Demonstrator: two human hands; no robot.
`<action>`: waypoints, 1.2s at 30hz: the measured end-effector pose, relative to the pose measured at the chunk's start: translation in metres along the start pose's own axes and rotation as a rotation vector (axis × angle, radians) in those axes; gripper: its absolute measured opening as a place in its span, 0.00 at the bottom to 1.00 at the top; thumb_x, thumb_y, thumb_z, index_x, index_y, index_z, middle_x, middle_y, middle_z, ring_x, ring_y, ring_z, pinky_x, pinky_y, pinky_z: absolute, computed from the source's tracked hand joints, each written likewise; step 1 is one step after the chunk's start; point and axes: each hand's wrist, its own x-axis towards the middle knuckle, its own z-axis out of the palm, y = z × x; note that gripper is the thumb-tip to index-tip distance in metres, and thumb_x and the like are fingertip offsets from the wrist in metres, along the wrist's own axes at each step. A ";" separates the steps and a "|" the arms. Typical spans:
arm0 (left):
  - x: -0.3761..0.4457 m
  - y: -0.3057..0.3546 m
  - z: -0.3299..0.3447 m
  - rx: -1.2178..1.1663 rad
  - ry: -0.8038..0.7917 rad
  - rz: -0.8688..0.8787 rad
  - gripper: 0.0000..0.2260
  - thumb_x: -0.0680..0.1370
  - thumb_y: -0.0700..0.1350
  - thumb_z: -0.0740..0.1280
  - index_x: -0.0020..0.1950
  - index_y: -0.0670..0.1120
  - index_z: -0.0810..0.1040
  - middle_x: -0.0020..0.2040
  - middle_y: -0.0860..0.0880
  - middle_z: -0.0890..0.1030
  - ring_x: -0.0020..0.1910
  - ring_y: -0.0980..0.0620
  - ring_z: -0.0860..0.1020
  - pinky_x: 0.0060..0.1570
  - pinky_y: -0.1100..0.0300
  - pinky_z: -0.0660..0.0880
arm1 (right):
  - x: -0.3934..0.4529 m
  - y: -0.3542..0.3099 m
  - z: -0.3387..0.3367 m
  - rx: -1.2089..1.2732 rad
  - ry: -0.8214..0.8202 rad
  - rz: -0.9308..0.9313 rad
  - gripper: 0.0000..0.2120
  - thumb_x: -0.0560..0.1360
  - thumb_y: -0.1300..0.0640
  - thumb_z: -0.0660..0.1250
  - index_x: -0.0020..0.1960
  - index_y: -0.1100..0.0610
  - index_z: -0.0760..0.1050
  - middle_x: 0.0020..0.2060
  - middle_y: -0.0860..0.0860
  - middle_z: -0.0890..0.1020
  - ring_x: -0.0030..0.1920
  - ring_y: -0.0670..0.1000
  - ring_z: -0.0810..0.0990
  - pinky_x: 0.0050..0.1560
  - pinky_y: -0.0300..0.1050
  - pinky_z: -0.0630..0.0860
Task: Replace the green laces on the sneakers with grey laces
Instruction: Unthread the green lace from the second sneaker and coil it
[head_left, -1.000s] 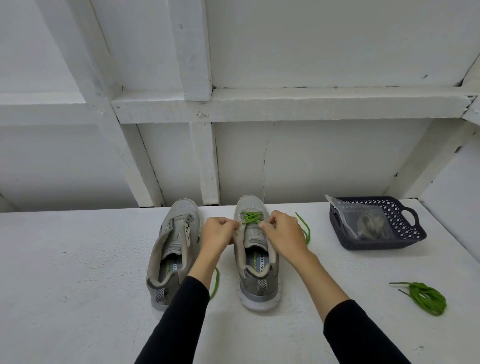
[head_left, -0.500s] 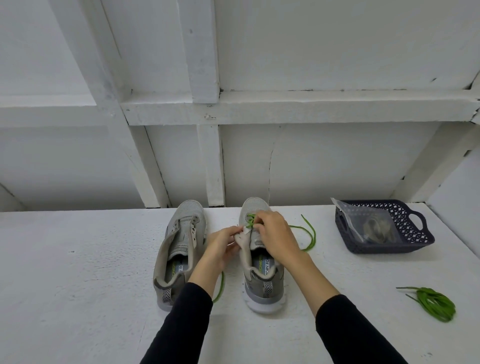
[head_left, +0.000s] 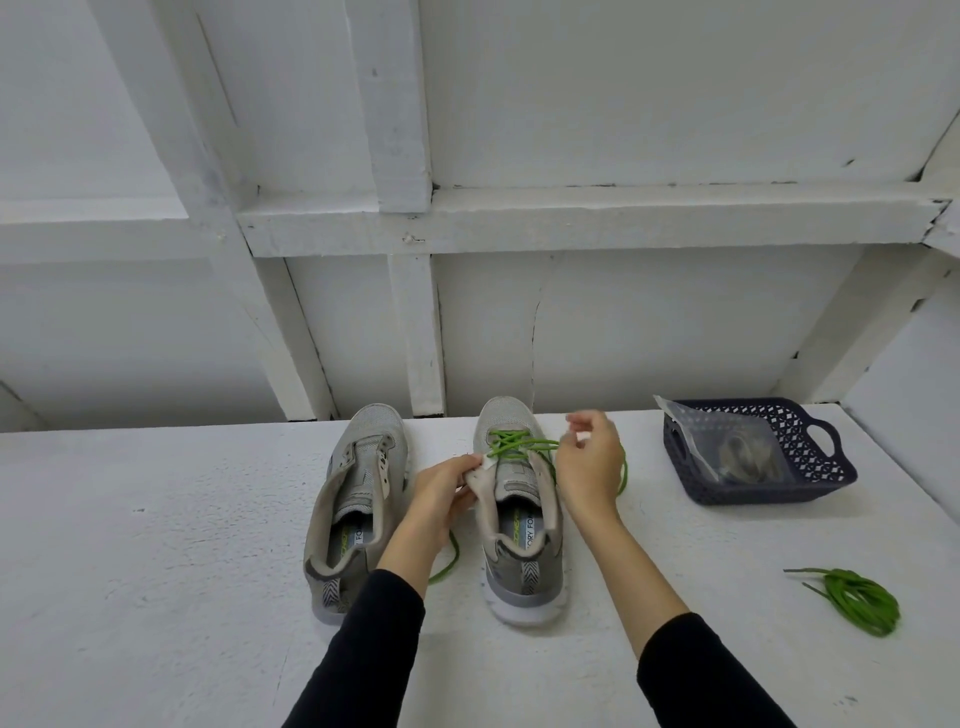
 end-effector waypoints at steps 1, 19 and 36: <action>0.000 0.000 0.000 -0.004 -0.001 0.002 0.04 0.75 0.39 0.70 0.49 0.40 0.81 0.43 0.45 0.80 0.37 0.53 0.78 0.35 0.64 0.77 | -0.001 -0.006 0.000 -0.017 -0.030 -0.140 0.08 0.77 0.67 0.62 0.52 0.58 0.76 0.47 0.49 0.77 0.44 0.49 0.76 0.43 0.40 0.71; -0.006 -0.005 0.005 0.016 0.056 0.074 0.05 0.75 0.40 0.70 0.39 0.43 0.82 0.38 0.44 0.78 0.34 0.50 0.73 0.34 0.60 0.69 | -0.007 -0.017 0.001 0.409 -0.422 0.081 0.10 0.82 0.59 0.58 0.42 0.56 0.71 0.43 0.50 0.82 0.47 0.51 0.81 0.45 0.36 0.75; -0.010 -0.004 0.003 0.044 -0.030 0.176 0.16 0.78 0.34 0.66 0.64 0.45 0.78 0.53 0.50 0.82 0.44 0.57 0.79 0.39 0.66 0.78 | -0.007 0.038 -0.018 0.130 -0.195 0.250 0.03 0.77 0.62 0.65 0.45 0.56 0.76 0.47 0.52 0.81 0.43 0.50 0.79 0.37 0.36 0.71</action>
